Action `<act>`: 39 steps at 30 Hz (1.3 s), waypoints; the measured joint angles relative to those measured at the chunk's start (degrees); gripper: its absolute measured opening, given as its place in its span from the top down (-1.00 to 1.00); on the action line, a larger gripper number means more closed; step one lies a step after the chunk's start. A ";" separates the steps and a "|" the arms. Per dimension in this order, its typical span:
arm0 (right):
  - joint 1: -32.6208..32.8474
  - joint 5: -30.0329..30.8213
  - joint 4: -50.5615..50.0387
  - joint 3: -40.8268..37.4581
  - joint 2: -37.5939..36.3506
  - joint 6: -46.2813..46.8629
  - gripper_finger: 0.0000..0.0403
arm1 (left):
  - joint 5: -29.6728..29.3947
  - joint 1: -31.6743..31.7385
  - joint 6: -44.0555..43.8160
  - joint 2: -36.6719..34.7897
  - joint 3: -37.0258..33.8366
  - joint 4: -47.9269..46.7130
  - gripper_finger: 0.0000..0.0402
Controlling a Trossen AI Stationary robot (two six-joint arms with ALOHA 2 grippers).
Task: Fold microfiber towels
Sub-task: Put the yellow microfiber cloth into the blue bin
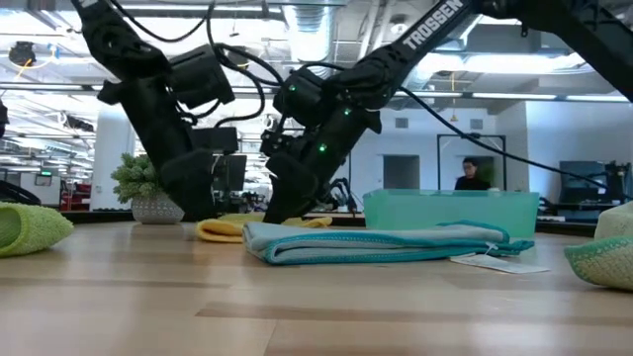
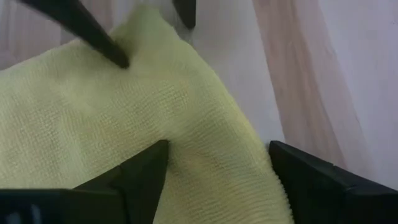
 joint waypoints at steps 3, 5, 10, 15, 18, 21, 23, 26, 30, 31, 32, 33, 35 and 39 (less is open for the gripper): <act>0.39 0.25 -0.86 0.03 0.01 -0.14 -0.34 | 0.38 0.01 0.28 1.30 0.18 0.42 -0.01; 0.58 0.31 -1.24 0.03 -0.21 -0.07 -0.21 | 0.72 -0.02 0.97 1.25 0.13 0.44 0.10; 1.41 0.46 -2.78 -0.33 -1.34 0.30 0.24 | 1.70 -0.01 1.60 -0.33 -0.12 0.75 0.54; 2.20 0.48 -4.07 -0.60 -2.77 0.25 0.83 | 2.16 -0.02 2.02 -0.36 -0.20 2.36 0.94; 2.55 0.93 -4.85 -0.74 -3.82 0.33 0.90 | 2.05 -0.02 2.09 -0.23 -0.20 4.04 0.93; 3.28 4.05 -7.34 -0.94 -5.31 0.78 0.83 | 2.22 -0.30 2.22 -0.14 1.16 4.11 0.96; 3.78 6.17 -9.36 -1.00 -7.00 0.78 0.84 | 2.35 -0.81 2.66 -0.14 2.34 4.14 0.98; 4.30 8.13 -11.48 -1.00 -9.44 0.80 0.91 | 2.38 -1.64 3.19 -0.14 4.32 4.07 0.97; 5.30 12.26 -14.47 -0.99 -12.25 1.86 0.91 | 2.34 -2.67 4.46 -0.17 7.37 4.27 0.98; 5.52 12.36 -14.62 -0.91 -12.81 1.88 0.88 | 2.33 -2.89 4.67 -0.21 7.98 4.40 0.98; 5.76 11.80 -14.77 -0.82 -13.18 2.05 0.85 | 2.34 -3.12 4.84 -0.24 8.44 4.43 0.98; 5.95 10.83 -15.15 -0.82 -13.31 2.70 0.81 | 2.36 -3.22 4.92 -0.25 8.75 4.18 0.99; 6.29 10.20 -15.39 -0.82 -13.28 4.50 0.70 | 2.86 -3.32 4.08 -0.25 9.20 1.75 0.99; 6.20 5.97 -15.99 -0.82 -13.28 4.02 0.42 | 4.47 -3.32 1.26 -0.19 9.38 -2.50 0.99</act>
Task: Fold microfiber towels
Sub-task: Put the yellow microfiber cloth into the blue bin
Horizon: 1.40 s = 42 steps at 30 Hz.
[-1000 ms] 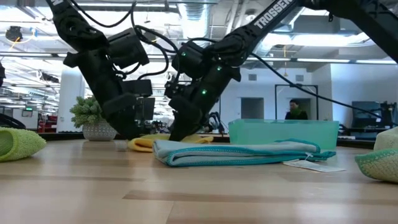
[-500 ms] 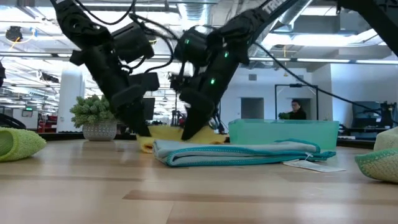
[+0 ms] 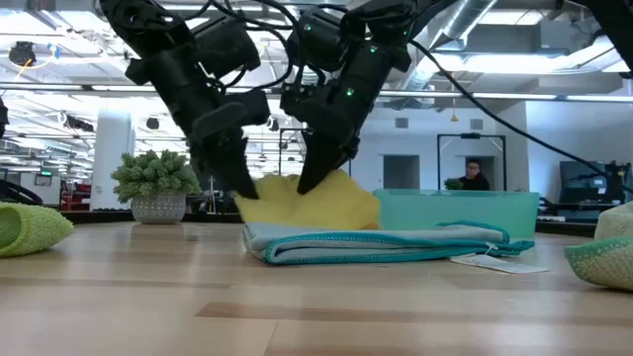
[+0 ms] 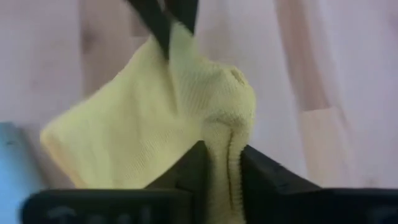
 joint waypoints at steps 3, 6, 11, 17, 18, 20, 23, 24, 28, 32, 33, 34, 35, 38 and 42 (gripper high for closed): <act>-0.84 -0.40 0.44 0.00 -0.01 -3.21 0.14 | 0.02 0.02 -0.17 0.02 0.00 -2.75 0.99; -3.09 -0.50 0.58 0.00 -0.66 -6.33 -0.14 | 0.01 0.49 0.02 0.02 0.00 -3.95 0.99; -8.14 -7.90 2.94 -0.25 -0.55 -8.21 -0.41 | -0.10 1.37 0.88 0.04 0.04 -5.35 0.99; -9.97 -9.99 11.41 -3.14 -0.55 -12.62 -0.44 | 0.27 1.44 1.76 0.04 0.04 -5.46 0.99; -9.76 -10.56 12.29 -3.27 -0.55 -14.55 -0.44 | 0.28 1.44 2.19 0.04 0.04 -5.49 0.99; -8.96 -10.46 12.84 -3.63 0.22 -18.75 -0.44 | 0.31 1.44 3.03 0.04 0.04 -5.74 0.99; -8.64 -11.80 11.57 -3.98 1.57 -21.56 -0.44 | 0.44 1.28 4.89 0.06 0.04 -6.48 0.99; -8.80 -12.97 12.43 -3.95 1.53 -22.05 -0.44 | 0.42 1.15 6.23 0.07 0.04 -6.43 0.99; -9.83 -17.32 12.98 -3.65 3.12 -22.62 -0.44 | 0.38 0.06 12.17 0.07 0.04 -5.34 0.99; -10.06 -17.94 13.99 -3.58 4.79 -23.09 -0.44 | 0.02 -0.92 14.62 0.07 0.04 -4.53 0.99; -10.06 -17.92 13.95 -3.56 5.01 -23.03 -0.44 | -0.04 -0.96 14.93 0.07 0.04 -4.53 0.99; -10.22 -17.92 13.41 -3.67 5.16 -22.84 -0.44 | -0.04 -0.96 15.16 0.07 0.04 -4.63 0.99; -10.34 -17.97 13.40 -3.71 5.73 -22.81 -0.44 | -0.04 -0.96 15.25 0.07 0.04 -4.77 0.99; -10.71 -18.89 14.02 -3.49 7.48 -22.35 -0.44 | -0.15 -0.89 15.30 0.07 0.04 -4.83 0.99; -11.17 -20.11 14.40 -3.18 8.17 -23.11 -0.37 | -0.15 -0.38 15.32 0.07 0.04 -4.73 0.99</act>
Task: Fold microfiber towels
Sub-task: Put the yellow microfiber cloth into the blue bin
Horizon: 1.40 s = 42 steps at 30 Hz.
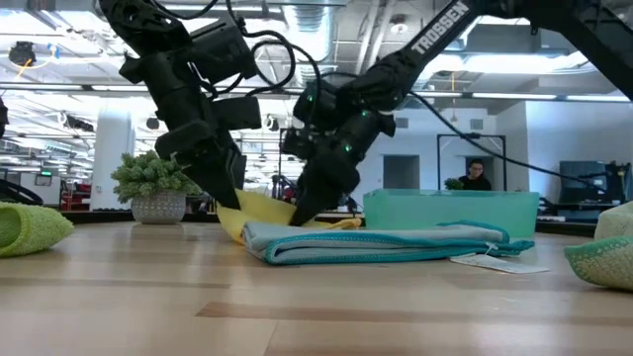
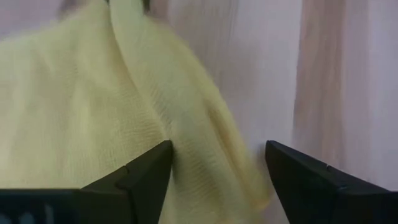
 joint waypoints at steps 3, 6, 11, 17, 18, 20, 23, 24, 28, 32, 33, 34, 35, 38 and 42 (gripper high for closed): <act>0.00 -0.19 -0.45 0.05 0.08 -0.48 -0.25 | -0.16 0.30 0.00 0.00 0.00 -0.42 0.99; -0.02 -0.89 -0.64 0.05 0.09 -1.36 -0.05 | -2.19 0.70 0.04 0.00 0.00 -0.66 0.99; 0.02 -1.34 -2.13 0.07 0.07 -1.86 0.41 | -4.69 1.73 -0.26 0.00 0.00 -1.00 0.99; -0.34 -1.13 -4.65 0.00 -0.94 0.51 0.92 | -5.05 2.55 -0.49 0.00 0.00 0.03 0.99; -0.42 -0.95 -5.01 -0.04 -1.21 1.40 0.92 | -5.28 2.61 -0.50 0.00 0.00 0.46 0.99; -0.50 -0.65 -6.04 -0.12 -2.29 3.19 0.88 | -5.97 2.61 -0.48 0.00 0.00 1.11 0.99; -0.50 1.08 -9.72 -0.15 -5.25 4.43 0.86 | -6.12 2.61 -0.51 -0.07 0.16 3.84 0.99; -0.47 1.31 -11.82 -0.15 -6.31 4.46 0.88 | -6.12 2.61 -0.48 -0.05 0.74 4.13 0.99; 0.20 2.84 -20.13 -0.15 -11.27 5.52 0.94 | -5.68 2.54 1.32 -0.06 5.37 4.11 0.99; 0.87 3.40 -27.34 -0.65 -17.22 7.60 0.91 | -4.72 2.37 3.14 -0.04 11.99 4.15 0.99; 1.12 3.97 -28.90 -1.34 -19.05 7.99 0.92 | -4.09 2.25 3.54 -0.04 13.42 4.08 0.99; 1.43 4.45 -29.53 -2.37 -21.12 8.42 0.94 | -3.60 2.05 4.03 -0.02 14.81 3.95 0.99; 1.64 5.06 -29.82 -3.93 -23.45 9.04 0.94 | -2.81 1.90 4.46 -0.02 16.19 3.85 1.00; 1.90 6.24 -29.58 -9.70 -31.89 11.74 0.94 | -0.91 1.54 5.62 0.26 19.98 4.29 1.00; 1.61 10.93 -29.79 -16.69 -42.43 15.38 0.94 | -0.45 1.93 6.30 6.00 27.14 4.77 1.00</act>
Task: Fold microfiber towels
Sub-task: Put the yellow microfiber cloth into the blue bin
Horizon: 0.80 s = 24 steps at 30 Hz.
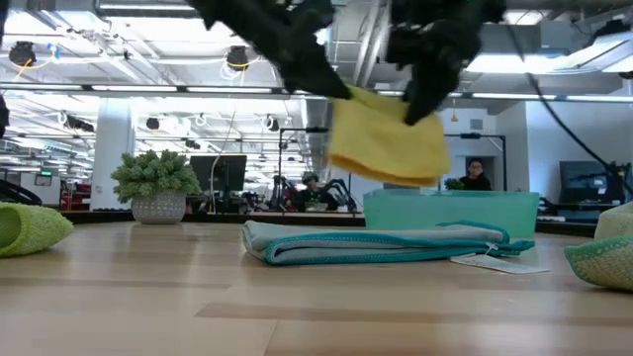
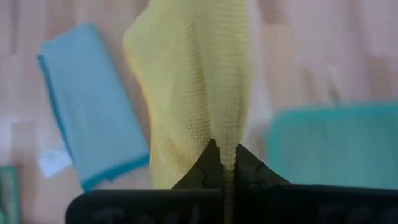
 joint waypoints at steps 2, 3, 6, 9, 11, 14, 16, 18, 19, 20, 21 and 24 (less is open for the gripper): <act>-0.70 2.44 -1.99 -2.54 -3.95 0.66 0.94 | 1.51 0.44 0.79 5.40 6.04 0.44 1.00; -1.16 3.79 -2.73 -3.54 -5.75 0.59 0.94 | 2.22 0.75 1.18 8.25 9.58 -0.64 1.00; -4.18 9.30 -3.73 -5.19 -8.66 -1.64 0.94 | 2.51 1.90 3.76 16.48 21.96 -6.41 1.00; -9.67 9.99 -5.40 -5.42 -8.39 -4.92 0.94 | 2.55 4.05 4.24 22.98 33.15 -13.38 1.00; -14.28 8.80 -6.09 -5.55 -8.10 -8.09 0.94 | 3.02 5.83 4.25 26.75 38.58 -18.03 1.00; -20.71 5.65 -4.67 -5.46 -5.52 -12.39 0.94 | 5.38 9.14 4.22 31.73 43.34 -21.09 1.00; -24.96 3.38 -4.53 -5.54 -3.94 -14.72 0.94 | 8.12 11.65 3.99 34.31 45.23 -21.20 1.00; -28.32 1.70 -3.18 -5.33 -1.43 -17.04 0.94 | 10.81 13.88 3.42 35.94 46.53 -20.40 1.00; -29.77 0.91 -2.39 -5.36 0.06 -17.76 0.94 | 11.61 14.78 3.43 36.74 47.09 -20.12 1.00; -30.96 0.81 -1.80 -5.36 1.34 -18.43 0.94 | 11.82 15.49 3.68 37.34 47.55 -19.27 1.00; -31.90 0.45 -1.19 -5.31 2.44 -19.00 0.94 | 12.01 16.18 3.91 37.92 47.87 -19.09 1.00; -33.88 -0.76 0.81 -5.30 5.78 -20.42 0.94 | 13.98 17.72 4.23 39.80 48.59 -18.65 1.00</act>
